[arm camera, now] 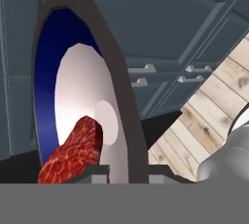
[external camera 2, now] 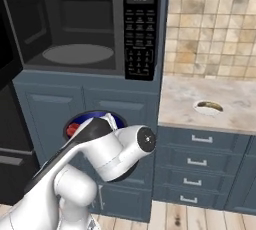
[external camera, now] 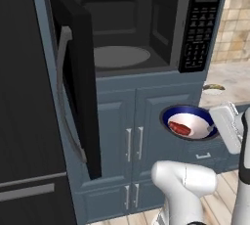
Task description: Remove the banana from the bowl and place it on the small plate. Then place the bowl with only the steak in the microwave, close the door, and press the start button to microwave the steak.
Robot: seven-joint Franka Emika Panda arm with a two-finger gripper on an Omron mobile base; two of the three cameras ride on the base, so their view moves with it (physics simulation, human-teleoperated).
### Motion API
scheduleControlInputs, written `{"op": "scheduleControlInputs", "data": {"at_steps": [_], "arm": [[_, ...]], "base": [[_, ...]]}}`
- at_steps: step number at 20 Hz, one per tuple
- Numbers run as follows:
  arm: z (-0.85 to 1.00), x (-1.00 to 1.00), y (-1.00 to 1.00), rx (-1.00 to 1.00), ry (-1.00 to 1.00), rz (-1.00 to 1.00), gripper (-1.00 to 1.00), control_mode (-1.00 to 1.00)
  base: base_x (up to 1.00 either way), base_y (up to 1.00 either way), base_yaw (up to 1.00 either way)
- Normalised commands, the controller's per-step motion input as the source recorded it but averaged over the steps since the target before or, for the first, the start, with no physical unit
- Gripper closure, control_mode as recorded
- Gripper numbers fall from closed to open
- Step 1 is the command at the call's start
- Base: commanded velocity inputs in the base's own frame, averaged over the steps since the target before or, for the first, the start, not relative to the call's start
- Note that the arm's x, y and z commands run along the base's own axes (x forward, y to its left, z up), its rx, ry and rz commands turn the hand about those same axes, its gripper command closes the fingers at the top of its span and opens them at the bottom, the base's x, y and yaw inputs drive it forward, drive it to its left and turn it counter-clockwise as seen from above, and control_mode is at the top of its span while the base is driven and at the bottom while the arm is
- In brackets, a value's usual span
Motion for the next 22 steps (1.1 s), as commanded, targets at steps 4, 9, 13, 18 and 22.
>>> {"op": "scheduleControlInputs", "data": {"at_steps": [4, 9, 13, 18, 22], "arm": [[0.0, 0.0, 0.0, 0.0, 0.0, 0.0, 1.0, 1.0], [0.0, 0.0, 0.0, 0.0, 0.0, 0.0, 1.0, 1.0], [0.0, 0.0, 0.0, 0.0, 0.0, 0.0, 1.0, 1.0], [0.0, 0.0, 0.0, 0.0, 0.0, 0.0, 1.0, 1.0], [0.0, 0.0, 0.0, 0.0, 0.0, 0.0, 1.0, 1.0]], "base": [[0.09, 0.26, 0.0], [0.03, 0.09, 0.0], [0.4, 0.49, 0.0], [0.06, 0.03, 0.0], [0.11, 0.05, 0.0]]}}
